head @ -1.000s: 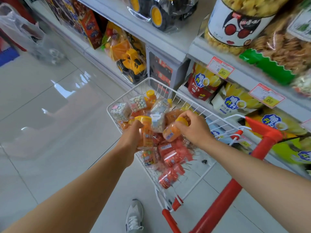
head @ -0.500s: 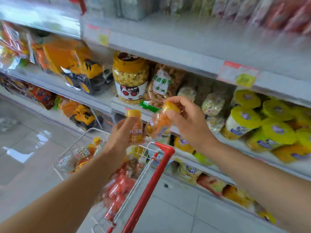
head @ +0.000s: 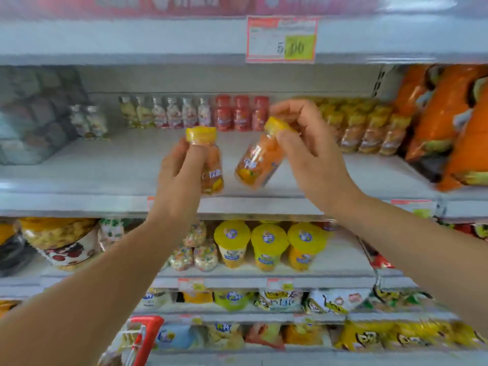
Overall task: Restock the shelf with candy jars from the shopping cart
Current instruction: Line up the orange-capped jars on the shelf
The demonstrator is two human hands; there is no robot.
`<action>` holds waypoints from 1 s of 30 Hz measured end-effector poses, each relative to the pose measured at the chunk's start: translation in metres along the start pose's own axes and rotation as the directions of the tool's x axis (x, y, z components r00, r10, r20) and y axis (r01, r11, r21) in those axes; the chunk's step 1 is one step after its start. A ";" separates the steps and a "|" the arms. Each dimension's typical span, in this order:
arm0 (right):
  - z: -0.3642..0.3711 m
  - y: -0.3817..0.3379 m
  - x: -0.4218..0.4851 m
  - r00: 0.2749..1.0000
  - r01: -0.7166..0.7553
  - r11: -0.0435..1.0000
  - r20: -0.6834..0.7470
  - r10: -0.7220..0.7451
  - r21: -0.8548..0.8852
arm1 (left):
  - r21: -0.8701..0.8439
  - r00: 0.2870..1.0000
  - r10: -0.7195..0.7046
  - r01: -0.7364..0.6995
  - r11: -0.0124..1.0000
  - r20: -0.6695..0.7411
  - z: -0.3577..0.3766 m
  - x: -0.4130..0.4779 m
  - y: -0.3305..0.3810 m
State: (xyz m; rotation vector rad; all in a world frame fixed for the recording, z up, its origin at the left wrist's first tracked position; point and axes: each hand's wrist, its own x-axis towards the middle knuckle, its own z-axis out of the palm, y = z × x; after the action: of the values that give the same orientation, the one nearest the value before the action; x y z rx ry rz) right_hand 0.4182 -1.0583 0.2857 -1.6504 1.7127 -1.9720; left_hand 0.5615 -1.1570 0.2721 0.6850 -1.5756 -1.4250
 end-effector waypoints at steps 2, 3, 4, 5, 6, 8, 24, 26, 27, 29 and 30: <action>-0.034 0.014 0.006 0.998 -0.044 0.998 -0.044 0.042 -0.052 | 0.000 0.997 0.022 -0.022 1.000 0.077 0.029 0.009 0.003; -0.050 0.022 0.008 0.996 -0.065 0.994 -0.068 0.059 -0.089 | 0.014 0.993 0.028 -0.030 0.999 0.117 0.042 0.015 0.002; -0.065 0.031 0.010 0.994 -0.082 0.987 -0.086 0.070 -0.137 | 0.038 0.988 0.038 -0.044 0.998 0.152 0.054 0.021 0.001; -0.078 0.040 0.012 0.993 -0.096 0.978 -0.091 0.080 -0.188 | 0.066 0.983 0.044 -0.057 0.996 0.179 0.065 0.027 0.000; -0.090 0.048 0.013 0.992 -0.110 0.968 -0.080 0.094 -0.227 | 0.095 0.978 0.047 -0.067 0.993 0.205 0.074 0.034 -0.003; -0.111 0.063 0.016 0.990 -0.138 0.952 -0.024 0.137 -0.274 | 0.146 0.971 0.022 -0.059 0.987 0.240 0.091 0.045 -0.010; -0.135 0.099 0.024 0.953 -0.258 0.882 0.048 0.300 -0.394 | 0.268 0.916 -0.053 -0.060 0.962 0.397 0.136 0.083 -0.044; -0.137 0.101 0.022 0.938 -0.297 0.844 0.027 0.345 -0.447 | 0.272 0.906 -0.059 -0.064 0.960 0.420 0.135 0.085 -0.044; -0.138 0.102 0.021 0.931 -0.309 0.831 0.032 0.364 -0.462 | 0.289 0.897 -0.069 -0.067 0.955 0.437 0.134 0.086 -0.044; -0.137 0.105 0.019 0.920 -0.322 0.814 0.044 0.390 -0.484 | 0.345 0.880 -0.102 -0.074 0.936 0.464 0.132 0.088 -0.046; -0.136 0.107 0.019 0.921 -0.319 0.805 0.038 0.389 -0.500 | 0.370 0.878 -0.117 -0.073 0.926 0.464 0.132 0.089 -0.046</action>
State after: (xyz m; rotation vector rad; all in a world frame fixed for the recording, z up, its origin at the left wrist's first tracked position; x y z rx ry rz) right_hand 0.2535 -1.0190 0.2447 -1.3815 2.3857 -1.2917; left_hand 0.3984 -1.1775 0.2543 0.5923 -2.2841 -1.3863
